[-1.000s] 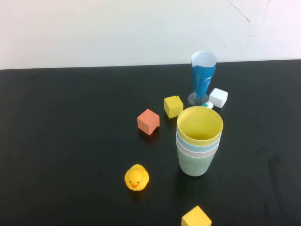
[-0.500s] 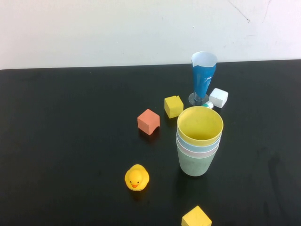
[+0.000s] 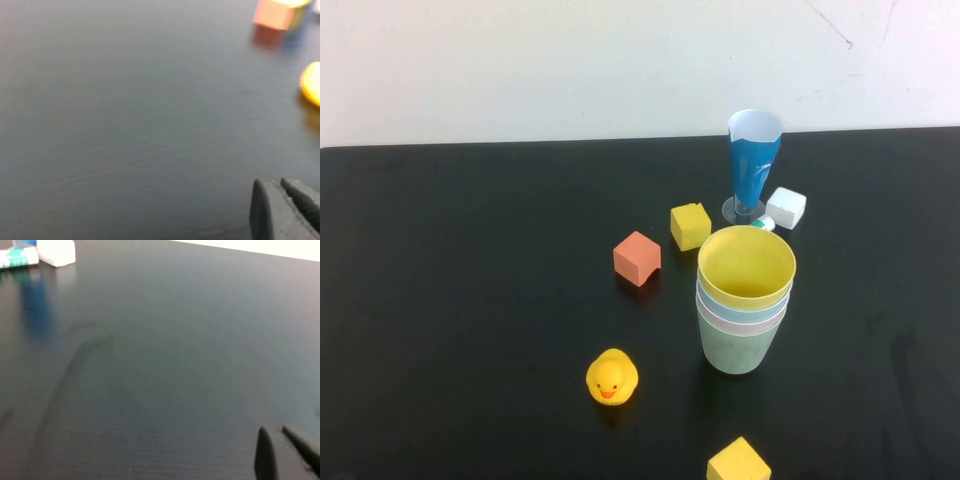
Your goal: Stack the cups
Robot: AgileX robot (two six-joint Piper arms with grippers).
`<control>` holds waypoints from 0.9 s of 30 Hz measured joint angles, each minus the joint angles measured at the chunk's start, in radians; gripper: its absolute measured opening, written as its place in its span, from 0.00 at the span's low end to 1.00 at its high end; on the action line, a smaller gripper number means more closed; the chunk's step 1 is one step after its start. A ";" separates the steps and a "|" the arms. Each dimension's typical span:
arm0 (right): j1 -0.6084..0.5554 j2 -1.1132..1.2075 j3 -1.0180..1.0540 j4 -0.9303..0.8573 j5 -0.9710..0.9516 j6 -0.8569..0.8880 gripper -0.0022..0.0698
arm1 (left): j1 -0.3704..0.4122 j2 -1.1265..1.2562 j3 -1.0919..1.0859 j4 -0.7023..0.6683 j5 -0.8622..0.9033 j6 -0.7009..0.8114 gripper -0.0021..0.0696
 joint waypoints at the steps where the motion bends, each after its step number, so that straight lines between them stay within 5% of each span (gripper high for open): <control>1: 0.000 0.000 0.000 -0.002 0.000 0.000 0.03 | 0.041 0.000 0.021 -0.007 -0.033 0.006 0.03; 8: 0.000 0.000 0.000 -0.002 0.002 0.000 0.03 | 0.398 -0.064 0.186 -0.087 -0.371 0.016 0.03; 13: 0.000 0.000 0.000 -0.002 0.002 0.000 0.03 | 0.536 -0.124 0.193 -0.117 -0.409 0.047 0.03; 20: 0.000 0.000 0.000 -0.004 0.002 0.000 0.03 | 0.542 -0.133 0.193 -0.123 -0.360 0.238 0.03; 27: 0.000 0.000 0.000 -0.006 0.002 0.000 0.03 | 0.435 -0.136 0.193 -0.165 -0.255 0.327 0.03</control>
